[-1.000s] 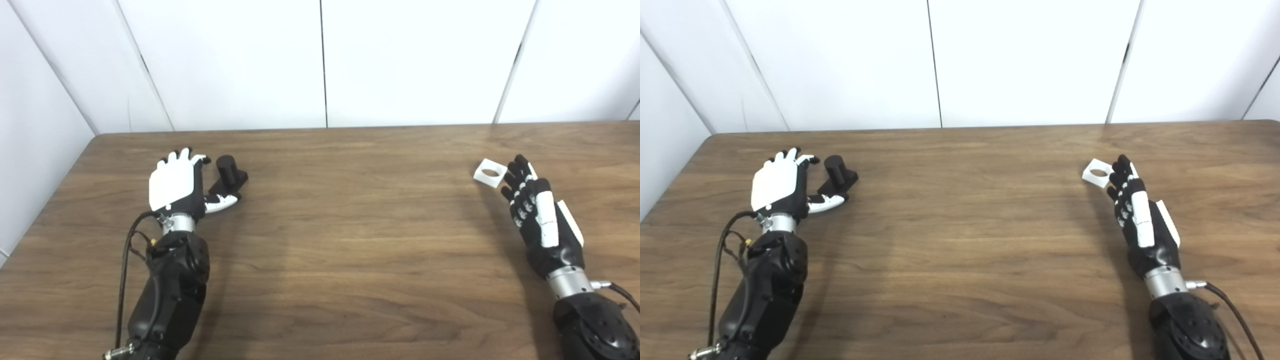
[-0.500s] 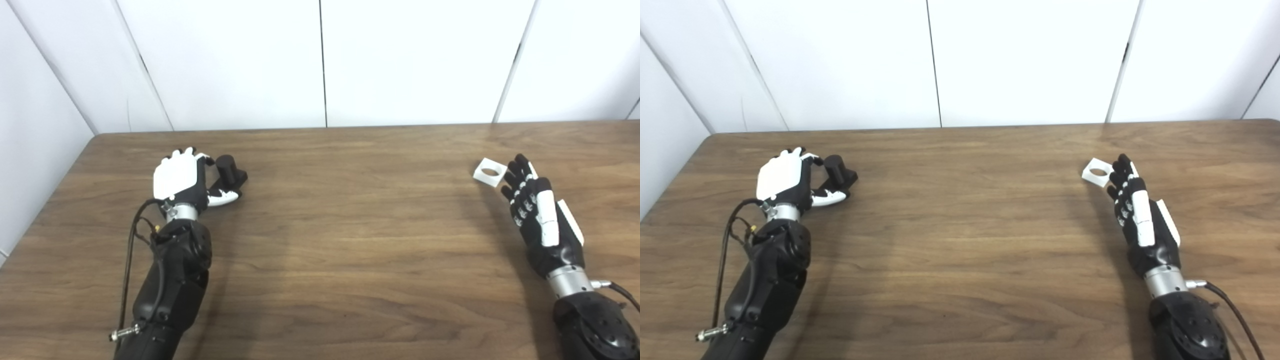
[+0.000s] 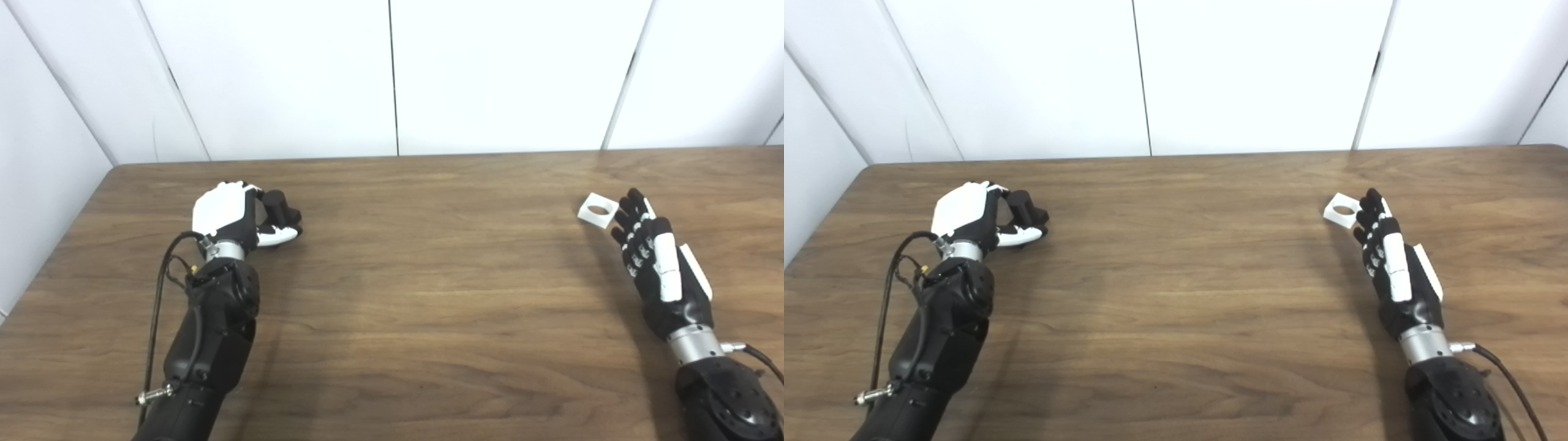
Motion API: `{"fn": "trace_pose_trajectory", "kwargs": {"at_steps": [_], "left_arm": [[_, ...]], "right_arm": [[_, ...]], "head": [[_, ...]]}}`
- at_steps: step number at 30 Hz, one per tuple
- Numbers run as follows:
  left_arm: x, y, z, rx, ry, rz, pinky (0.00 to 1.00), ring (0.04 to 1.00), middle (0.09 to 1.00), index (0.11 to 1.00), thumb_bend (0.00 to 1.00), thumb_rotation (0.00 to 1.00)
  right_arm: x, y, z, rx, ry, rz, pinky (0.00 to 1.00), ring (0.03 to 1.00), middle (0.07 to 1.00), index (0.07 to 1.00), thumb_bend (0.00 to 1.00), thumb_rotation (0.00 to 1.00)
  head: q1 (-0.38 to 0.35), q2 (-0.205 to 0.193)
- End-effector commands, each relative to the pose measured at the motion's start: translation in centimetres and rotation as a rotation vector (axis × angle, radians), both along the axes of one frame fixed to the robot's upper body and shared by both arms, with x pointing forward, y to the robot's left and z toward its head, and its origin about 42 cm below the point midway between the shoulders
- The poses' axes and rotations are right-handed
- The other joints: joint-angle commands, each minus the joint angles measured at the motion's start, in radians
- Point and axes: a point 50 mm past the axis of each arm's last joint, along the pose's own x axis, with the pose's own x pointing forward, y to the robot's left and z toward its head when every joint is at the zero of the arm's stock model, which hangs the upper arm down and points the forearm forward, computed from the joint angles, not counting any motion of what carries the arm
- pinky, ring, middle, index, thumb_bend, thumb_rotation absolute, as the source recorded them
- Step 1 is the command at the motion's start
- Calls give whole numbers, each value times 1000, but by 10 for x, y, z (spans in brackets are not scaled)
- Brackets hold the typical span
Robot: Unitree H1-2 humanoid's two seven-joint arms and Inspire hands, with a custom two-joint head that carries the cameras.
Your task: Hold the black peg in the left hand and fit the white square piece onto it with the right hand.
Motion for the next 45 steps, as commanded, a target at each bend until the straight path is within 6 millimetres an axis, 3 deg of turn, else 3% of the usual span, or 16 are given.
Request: {"fn": "trace_pose_trajectory", "kwargs": {"at_steps": [1,8,28,35,45], "left_arm": [[17,0,34,33,-88,2,1000,1000,933,748,752,445],[19,-3,34,39,-79,-4,1000,1000,930,740,743,436],[18,-3,31,50,-70,-1,1000,1000,938,722,761,393],[18,-4,31,77,-42,-5,1000,1000,940,742,751,409],[17,-2,28,98,-8,7,1000,1000,936,716,739,352]], "right_arm": [[-16,8,-24,44,64,-2,1000,1000,1000,1000,600,1000],[-16,6,-23,51,62,-10,1000,1000,1000,1000,562,1000],[-15,0,-21,46,66,0,1000,1000,1000,1000,614,1000],[-14,-3,-18,38,57,2,1000,1000,1000,1000,584,1000],[-15,-4,-18,41,53,8,1000,1000,1000,1000,567,1000]], "head": [[1,2],[3,6],[18,11],[23,13],[22,18]]}}
